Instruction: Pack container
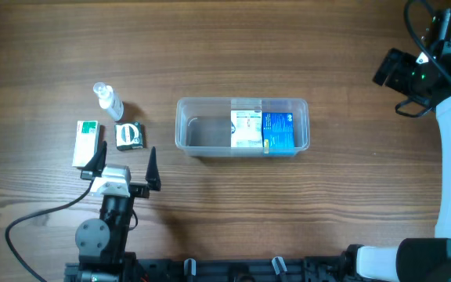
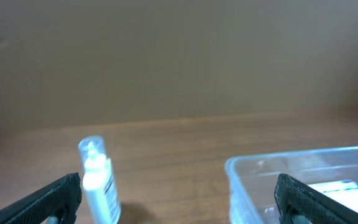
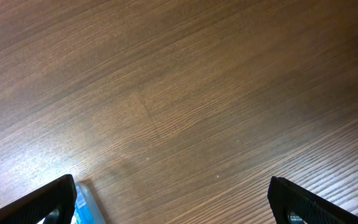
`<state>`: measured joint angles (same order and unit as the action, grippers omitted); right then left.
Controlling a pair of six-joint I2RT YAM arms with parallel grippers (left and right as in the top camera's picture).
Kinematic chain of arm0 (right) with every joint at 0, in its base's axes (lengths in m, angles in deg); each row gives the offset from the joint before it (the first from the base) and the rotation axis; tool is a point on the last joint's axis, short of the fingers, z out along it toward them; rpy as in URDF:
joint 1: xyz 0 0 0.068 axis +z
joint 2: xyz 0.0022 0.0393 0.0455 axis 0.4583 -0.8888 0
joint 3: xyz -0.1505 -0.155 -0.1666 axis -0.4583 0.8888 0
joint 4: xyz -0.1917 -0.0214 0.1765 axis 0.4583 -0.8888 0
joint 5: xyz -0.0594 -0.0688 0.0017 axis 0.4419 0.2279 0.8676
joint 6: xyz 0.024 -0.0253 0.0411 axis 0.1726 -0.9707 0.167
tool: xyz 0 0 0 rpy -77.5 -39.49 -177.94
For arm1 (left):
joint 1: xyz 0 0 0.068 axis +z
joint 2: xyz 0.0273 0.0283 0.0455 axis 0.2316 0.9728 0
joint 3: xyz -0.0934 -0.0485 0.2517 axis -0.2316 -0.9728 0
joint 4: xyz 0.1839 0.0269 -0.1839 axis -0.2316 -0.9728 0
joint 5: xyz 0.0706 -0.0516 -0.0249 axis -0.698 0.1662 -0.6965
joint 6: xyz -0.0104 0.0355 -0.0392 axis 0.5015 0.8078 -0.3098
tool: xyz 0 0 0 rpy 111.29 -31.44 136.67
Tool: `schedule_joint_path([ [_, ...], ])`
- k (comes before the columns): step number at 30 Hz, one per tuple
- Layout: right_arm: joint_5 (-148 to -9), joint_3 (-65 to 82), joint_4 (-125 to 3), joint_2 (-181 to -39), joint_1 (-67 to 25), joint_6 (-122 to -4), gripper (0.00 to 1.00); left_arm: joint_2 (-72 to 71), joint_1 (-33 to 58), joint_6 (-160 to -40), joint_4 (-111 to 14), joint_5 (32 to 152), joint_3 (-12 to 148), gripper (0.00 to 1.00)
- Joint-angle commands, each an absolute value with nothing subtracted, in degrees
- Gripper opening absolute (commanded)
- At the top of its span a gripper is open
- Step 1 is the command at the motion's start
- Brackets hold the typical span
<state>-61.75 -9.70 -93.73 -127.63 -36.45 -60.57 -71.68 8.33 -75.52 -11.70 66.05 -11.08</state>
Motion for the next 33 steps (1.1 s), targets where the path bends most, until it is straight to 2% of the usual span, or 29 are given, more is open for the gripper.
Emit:
schedule_joint_path([
  [1,-61.38,-10.27,-93.54,-127.3,-36.51,-61.66,1.0,-71.2,8.75,-78.05,-22.8,67.49,-1.48,1.0],
  [5,-61.38,-10.27,-93.54,-127.3,-36.51,-61.66,1.0,-60.79,8.75,-78.07,-40.79,61.63,17.25,1.0],
  [8,-61.38,-10.27,-93.54,-127.3,-36.51,-61.66,1.0,-43.87,8.77,-76.41,-53.51,60.87,34.01,1.0],
  [9,-61.38,-10.27,-93.54,-127.3,-36.51,-61.68,1.0,-34.41,8.81,-76.08,-59.41,60.67,42.49,1.0],
  [14,-61.38,-10.27,-93.54,-127.3,-36.51,-61.66,1.0,-8.44,8.79,-76.37,-73.88,62.33,63.39,1.0],
  [20,-61.38,-10.27,-93.54,-127.3,-36.51,-61.66,1.0,4.21,8.79,-77.31,-77.4,65.02,65.64,1.0],
  [25,-61.38,-10.27,-93.54,-127.3,-36.51,-61.66,1.0,6.88,8.81,-90.29,-81.36,64.76,65.31,1.0],
  [29,-61.38,-10.27,-93.54,-127.3,-36.51,-61.66,1.0,7.1,8.81,-90.05,-80.46,65.0,62.34,1.0],
  [33,-61.38,-10.27,-93.54,-127.3,-36.51,-61.66,1.0,7.1,8.81,-89.83,-74.23,65.04,57.44,1.0],
])
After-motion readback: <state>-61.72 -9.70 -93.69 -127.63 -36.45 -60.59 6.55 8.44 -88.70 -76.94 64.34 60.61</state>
